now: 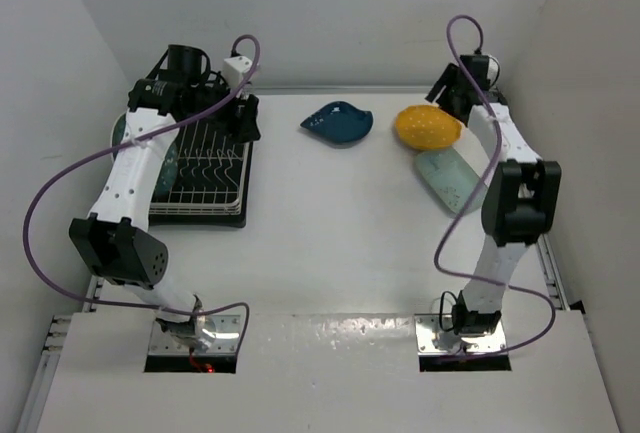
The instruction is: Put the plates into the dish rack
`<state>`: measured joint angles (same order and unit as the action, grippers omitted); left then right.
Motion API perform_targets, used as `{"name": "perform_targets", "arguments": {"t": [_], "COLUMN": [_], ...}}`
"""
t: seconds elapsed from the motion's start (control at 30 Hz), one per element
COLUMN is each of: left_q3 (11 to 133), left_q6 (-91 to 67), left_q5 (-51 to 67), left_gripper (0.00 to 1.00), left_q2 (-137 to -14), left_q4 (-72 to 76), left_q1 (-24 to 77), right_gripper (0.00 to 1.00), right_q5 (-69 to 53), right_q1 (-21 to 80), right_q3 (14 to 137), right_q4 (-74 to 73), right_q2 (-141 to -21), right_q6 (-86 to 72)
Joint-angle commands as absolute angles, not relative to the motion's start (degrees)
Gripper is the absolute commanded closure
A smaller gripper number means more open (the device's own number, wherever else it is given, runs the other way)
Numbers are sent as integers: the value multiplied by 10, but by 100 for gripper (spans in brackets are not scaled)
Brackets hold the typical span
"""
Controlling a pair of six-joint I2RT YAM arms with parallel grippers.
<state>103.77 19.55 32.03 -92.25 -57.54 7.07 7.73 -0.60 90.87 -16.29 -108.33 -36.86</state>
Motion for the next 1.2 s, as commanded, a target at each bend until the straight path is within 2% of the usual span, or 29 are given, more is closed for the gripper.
{"name": "perform_targets", "arguments": {"t": [0.0, 0.13, 0.27, 0.47, 0.57, 0.6, 0.67, 0.7, 0.77, 0.8, 0.9, 1.17], "left_q3": [1021, 1016, 1016, 1022, 1029, 1029, 1034, 1034, 1034, 1034, 1034, 1046], "left_q6": [213, 213, 218, 223, 229, 229, 234, 234, 234, 234, 234, 234], "left_q5": [308, 293, 281, 262, 248, 243, 237, 237, 232, 232, 232, 266], "left_gripper": [26, 25, 25, 25, 25, 25, 25, 25, 25, 25, 25, 25], "left_q2": [-882, -882, -882, -893, -898, -898, -898, -903, -904, -904, -904, -909], "left_q4": [-570, -576, -581, -586, -586, -586, -592, -592, -592, -592, -592, -592], "left_q1": [69, 64, 59, 53, 53, 53, 53, 53, 53, 53, 53, 53], "right_gripper": [31, 26, 26, 31, 44, 52, 62, 78, 97, 100, 100, 100], "right_q5": [111, 144, 172, 54, 4, -18, -39, -47, -48, -45, -47, -79], "right_q1": [-61, -76, -83, -102, -111, -114, -114, -115, -115, -117, -119, -119], "right_q3": [980, 1029, 1073, 1034, 1035, 1034, 1015, 1006, 998, 995, 961, 833], "right_q4": [-286, -281, -293, -202, -189, -186, -157, -151, -140, -136, -106, 60], "right_q2": [-1177, -1243, -1302, -1327, -1343, -1344, -1339, -1339, -1330, -1327, -1293, -1090], "right_q6": [-403, -381, -357, -366, -393, -397, -405, -408, -410, -411, -409, -420]}}
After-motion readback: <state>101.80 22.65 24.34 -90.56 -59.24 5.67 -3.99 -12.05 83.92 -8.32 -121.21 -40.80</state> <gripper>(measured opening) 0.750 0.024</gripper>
